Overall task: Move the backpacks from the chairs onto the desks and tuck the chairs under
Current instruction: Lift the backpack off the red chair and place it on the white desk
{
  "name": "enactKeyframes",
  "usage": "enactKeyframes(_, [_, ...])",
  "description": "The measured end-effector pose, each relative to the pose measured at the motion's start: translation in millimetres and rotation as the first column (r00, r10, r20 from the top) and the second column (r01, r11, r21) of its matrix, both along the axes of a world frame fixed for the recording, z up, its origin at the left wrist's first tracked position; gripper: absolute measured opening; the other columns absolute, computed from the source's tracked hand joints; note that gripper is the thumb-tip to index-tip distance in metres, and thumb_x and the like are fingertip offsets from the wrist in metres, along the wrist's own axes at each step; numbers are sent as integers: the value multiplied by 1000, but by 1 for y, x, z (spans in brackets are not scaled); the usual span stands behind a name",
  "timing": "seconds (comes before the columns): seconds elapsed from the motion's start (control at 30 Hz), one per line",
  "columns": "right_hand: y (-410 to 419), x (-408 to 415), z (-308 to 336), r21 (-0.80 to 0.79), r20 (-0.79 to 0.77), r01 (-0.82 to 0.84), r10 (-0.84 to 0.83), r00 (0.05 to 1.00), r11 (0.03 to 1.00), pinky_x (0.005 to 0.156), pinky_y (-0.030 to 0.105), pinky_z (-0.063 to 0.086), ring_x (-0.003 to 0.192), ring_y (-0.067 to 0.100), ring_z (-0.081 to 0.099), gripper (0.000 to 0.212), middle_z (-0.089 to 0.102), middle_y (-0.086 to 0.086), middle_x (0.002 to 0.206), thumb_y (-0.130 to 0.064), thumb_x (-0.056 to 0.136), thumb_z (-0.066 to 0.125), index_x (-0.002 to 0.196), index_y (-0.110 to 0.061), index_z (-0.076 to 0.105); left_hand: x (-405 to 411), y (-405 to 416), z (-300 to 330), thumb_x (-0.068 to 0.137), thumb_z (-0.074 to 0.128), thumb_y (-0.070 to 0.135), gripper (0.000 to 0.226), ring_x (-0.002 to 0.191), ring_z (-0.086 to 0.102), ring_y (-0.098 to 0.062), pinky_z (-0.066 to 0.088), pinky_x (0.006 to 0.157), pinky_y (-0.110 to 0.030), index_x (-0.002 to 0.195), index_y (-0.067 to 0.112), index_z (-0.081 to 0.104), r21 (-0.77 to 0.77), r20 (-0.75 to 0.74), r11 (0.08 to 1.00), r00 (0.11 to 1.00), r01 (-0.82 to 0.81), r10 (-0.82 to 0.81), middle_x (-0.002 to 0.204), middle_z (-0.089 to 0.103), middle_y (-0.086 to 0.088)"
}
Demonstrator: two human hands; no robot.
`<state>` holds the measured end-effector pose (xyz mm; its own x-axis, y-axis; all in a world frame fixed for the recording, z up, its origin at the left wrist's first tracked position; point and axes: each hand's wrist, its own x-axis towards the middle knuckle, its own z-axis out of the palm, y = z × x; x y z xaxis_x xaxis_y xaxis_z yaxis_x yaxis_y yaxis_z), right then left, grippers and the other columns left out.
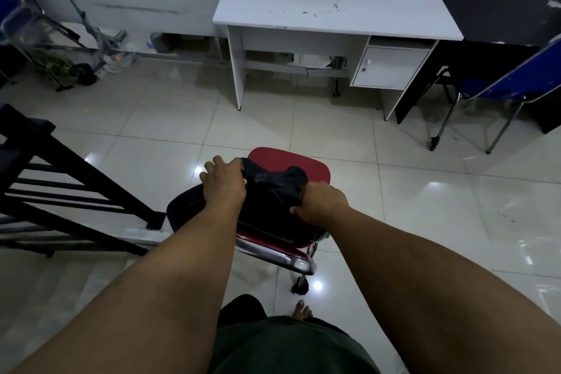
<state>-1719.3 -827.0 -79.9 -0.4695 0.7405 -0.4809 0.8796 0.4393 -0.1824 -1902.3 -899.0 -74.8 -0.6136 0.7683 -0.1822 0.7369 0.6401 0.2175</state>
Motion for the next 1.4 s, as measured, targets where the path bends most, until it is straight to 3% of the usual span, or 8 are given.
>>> enactKeyframes(0.3, [16, -21, -19, -148, 11, 161, -161, 987, 976, 80, 38, 55, 87, 23, 64, 42, 64, 2, 96, -47, 83, 70, 114, -19, 64, -28, 40, -4, 95, 54, 11, 24, 103, 52, -33, 51, 84, -45, 117, 13, 47, -35, 133, 978, 971, 206, -200, 122, 40, -15])
enactKeyframes(0.6, [17, -42, -37, -236, 71, 253, -243, 967, 938, 69, 32, 48, 82, 25, 60, 13, 57, 6, 91, -26, 91, 61, 93, -13, 56, -56, 54, -10, 80, 58, -3, 58, 85, 54, -21, 44, 68, -31, 124, 22, 29, -142, 394, 884, 845, 444, -361, 103, 53, -5])
enactKeyframes(0.73, [18, -51, -38, -248, 76, 266, -255, 964, 932, 69, 32, 46, 81, 26, 58, 12, 54, 6, 87, -23, 93, 59, 92, -13, 54, -64, 60, -12, 78, 62, -1, 79, 99, 60, -26, 52, 83, -37, 143, 31, 29, -174, 282, 832, 837, 526, -470, 117, 56, -2])
enactKeyframes(0.83, [18, -54, -38, -269, 76, 273, -262, 962, 924, 70, 32, 45, 82, 26, 57, 13, 55, 7, 90, -24, 94, 59, 92, -13, 55, -59, 60, -17, 82, 61, 10, 54, 106, 62, -27, 51, 88, -35, 130, 35, 57, -256, 126, 768, 808, 587, -575, 122, 60, -2])
enactKeyframes(0.97, [18, -52, -40, -269, 41, 301, -301, 953, 915, 68, 31, 44, 80, 27, 56, 14, 55, 8, 89, -24, 93, 58, 90, -11, 56, -45, 64, -18, 85, 59, 15, 34, 99, 65, -27, 48, 79, -33, 117, 24, 64, -329, -76, 749, 775, 575, -627, 108, 65, -6])
enactKeyframes(1.2, [21, -50, -37, -255, -21, 371, -389, 921, 893, 65, 32, 44, 79, 28, 59, 20, 59, 10, 90, -29, 94, 55, 89, -10, 59, -34, 86, -9, 84, 55, 28, 31, 101, 63, -26, 50, 86, -35, 112, 18, 64, -427, -85, 717, 765, 551, -638, 110, 64, -6])
enactKeyframes(1.3, [26, -51, -33, -255, -65, 406, -435, 898, 878, 75, 35, 52, 95, 31, 64, 32, 65, 13, 104, -31, 93, 56, 114, -8, 60, -25, 93, -4, 84, 54, 24, 31, 101, 62, -26, 50, 86, -34, 113, 16, 64, -356, -84, 786, 821, 505, -565, 110, 64, -7])
enactKeyframes(1.4, [31, -50, -23, -267, -137, 474, -520, 843, 839, 84, 38, 50, 111, 34, 61, 68, 60, 17, 124, -31, 92, 60, 146, -6, 27, -12, 103, 6, 85, 52, 23, 29, 98, 63, -27, 45, 76, -31, 110, 15, 65, -273, -92, 835, 851, 478, -517, 107, 65, -7])
